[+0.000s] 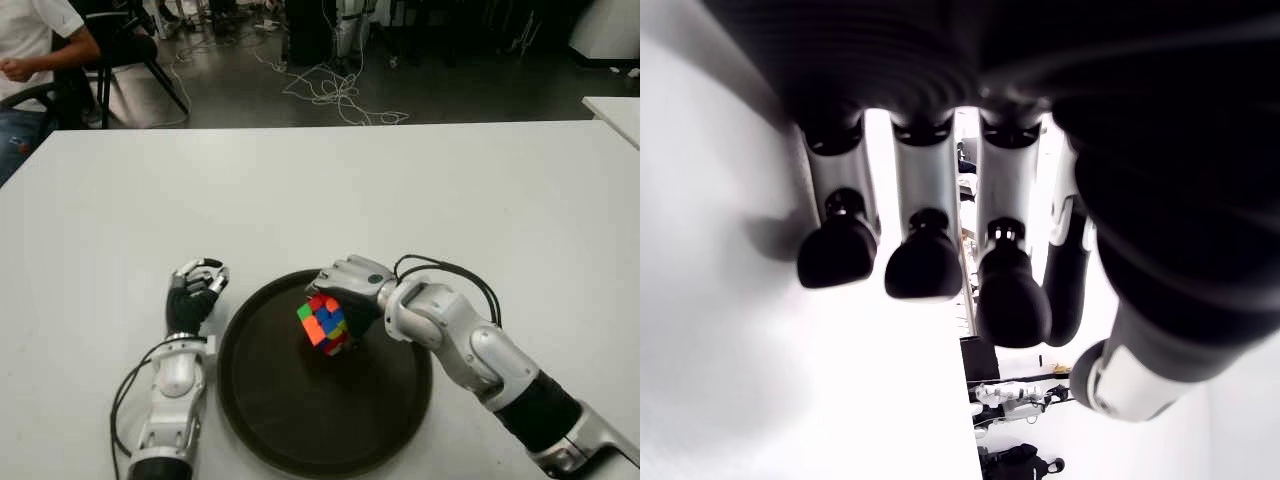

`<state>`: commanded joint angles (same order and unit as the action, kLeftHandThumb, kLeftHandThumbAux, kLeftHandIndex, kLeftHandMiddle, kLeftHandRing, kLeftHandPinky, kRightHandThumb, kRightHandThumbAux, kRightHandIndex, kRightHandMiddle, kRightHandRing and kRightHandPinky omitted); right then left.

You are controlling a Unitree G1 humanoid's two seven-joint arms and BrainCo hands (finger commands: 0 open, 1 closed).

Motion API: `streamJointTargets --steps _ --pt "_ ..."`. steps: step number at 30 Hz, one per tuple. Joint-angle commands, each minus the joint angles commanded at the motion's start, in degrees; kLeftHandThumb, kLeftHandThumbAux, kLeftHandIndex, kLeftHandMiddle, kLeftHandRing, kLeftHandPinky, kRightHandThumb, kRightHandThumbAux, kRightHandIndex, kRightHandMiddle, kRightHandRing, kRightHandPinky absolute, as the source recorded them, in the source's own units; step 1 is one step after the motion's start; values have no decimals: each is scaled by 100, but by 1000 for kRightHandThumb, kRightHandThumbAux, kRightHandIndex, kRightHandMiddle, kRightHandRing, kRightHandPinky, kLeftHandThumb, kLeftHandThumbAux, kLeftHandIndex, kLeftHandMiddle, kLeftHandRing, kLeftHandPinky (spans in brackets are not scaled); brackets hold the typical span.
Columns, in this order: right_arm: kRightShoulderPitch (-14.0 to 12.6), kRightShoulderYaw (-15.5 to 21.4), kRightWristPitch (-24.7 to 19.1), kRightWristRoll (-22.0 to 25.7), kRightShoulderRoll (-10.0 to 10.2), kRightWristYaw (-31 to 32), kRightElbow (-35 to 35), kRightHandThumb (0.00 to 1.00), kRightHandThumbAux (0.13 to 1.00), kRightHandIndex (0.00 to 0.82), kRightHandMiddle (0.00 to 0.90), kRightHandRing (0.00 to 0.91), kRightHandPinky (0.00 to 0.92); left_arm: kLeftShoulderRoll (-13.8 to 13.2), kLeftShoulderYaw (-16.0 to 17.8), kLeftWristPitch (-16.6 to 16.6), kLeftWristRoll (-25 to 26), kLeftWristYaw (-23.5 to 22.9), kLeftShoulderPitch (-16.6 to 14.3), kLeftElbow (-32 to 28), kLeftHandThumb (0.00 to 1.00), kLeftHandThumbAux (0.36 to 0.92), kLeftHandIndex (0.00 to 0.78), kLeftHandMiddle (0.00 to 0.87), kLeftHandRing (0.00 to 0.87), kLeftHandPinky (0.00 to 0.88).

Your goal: Pick up the Rubik's Cube and put it in the plate

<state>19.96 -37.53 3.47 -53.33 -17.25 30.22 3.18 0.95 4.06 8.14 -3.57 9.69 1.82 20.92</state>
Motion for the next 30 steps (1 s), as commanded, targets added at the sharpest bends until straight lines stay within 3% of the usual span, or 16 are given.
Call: streamJointTargets --steps 13,18,22,27,28,29,30 --pt "-25 45 44 138 3 -12 70 0 903 676 820 826 808 7 11 4 -9 32 -22 14 705 707 444 815 822 801" --pt "-257 244 30 329 198 -586 45 0 897 652 818 823 802 12 20 0 -13 64 -35 51 705 707 444 812 822 802" --pt "-401 385 101 547 341 -1018 -38 0 882 593 794 803 778 34 40 0 6 89 -47 75 705 707 444 810 821 801" --pt "-467 526 215 1004 451 -1107 -131 0 860 510 740 771 754 51 49 27 -6 141 -55 97 706 706 444 812 821 801" --pt "-468 577 239 1197 482 -1040 -151 0 854 480 721 761 743 46 45 55 -22 155 -56 108 706 706 444 812 822 803" --pt "-468 613 258 1337 503 -991 -167 0 838 359 619 704 677 43 41 74 -33 166 -57 115 707 706 444 813 824 807" --pt "-468 650 271 1525 526 -907 -183 0 833 316 582 684 653 38 34 92 -46 173 -53 113 707 705 444 813 825 808"
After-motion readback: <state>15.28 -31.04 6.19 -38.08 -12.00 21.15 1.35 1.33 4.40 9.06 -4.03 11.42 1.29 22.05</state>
